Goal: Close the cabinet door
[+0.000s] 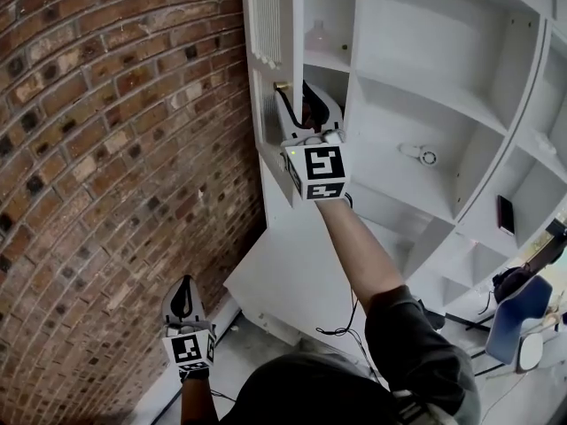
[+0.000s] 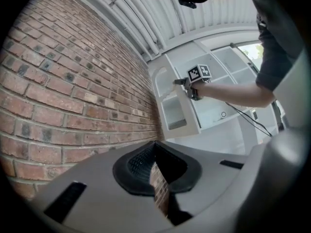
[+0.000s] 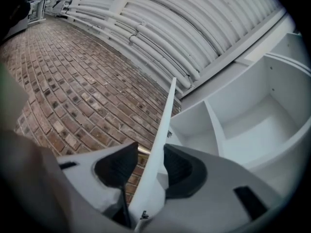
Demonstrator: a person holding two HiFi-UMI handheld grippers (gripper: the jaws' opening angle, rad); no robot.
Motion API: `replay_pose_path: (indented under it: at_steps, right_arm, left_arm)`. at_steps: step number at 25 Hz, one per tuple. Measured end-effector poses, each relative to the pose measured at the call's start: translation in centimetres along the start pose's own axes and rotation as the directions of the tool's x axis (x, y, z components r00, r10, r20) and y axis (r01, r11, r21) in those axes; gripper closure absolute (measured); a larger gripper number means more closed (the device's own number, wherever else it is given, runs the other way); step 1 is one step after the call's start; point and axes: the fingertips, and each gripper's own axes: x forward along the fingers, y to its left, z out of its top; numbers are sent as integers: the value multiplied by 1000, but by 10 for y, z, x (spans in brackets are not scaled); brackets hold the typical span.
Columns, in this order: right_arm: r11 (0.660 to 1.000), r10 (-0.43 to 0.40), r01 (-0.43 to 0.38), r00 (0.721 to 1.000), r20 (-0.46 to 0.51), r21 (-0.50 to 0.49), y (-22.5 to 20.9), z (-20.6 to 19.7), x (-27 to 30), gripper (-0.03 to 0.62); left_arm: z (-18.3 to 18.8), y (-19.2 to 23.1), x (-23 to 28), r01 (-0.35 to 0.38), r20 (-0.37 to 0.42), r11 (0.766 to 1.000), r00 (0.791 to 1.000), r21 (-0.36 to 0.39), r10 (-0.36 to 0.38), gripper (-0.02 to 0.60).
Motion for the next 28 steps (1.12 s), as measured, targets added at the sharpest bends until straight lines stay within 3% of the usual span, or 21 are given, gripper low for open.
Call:
replay_pose_path:
  at_steps: [6,8,16,28]
  right_arm:
    - [1000,-24,24,999,-22,-8,-32,-10,-6,430]
    - [999,-38,37,999,-30,-33,-40,-14,-7,477]
    - [986,-95,83,993,-76,-141,-67,-27,-6,473]
    - [969,-137,115,987,-85,-221,-91,-38,-4,470]
  left_arm:
    - [1,-22,17,48,3,999,999,2,-48,579]
    - [2,-28,21,60,4,998,998,3,-60,580]
    - [0,-37,32,76,-1,997,997,4,-76,580]
    - [-2,-43,43,85,-12,996,996,4,-85,580]
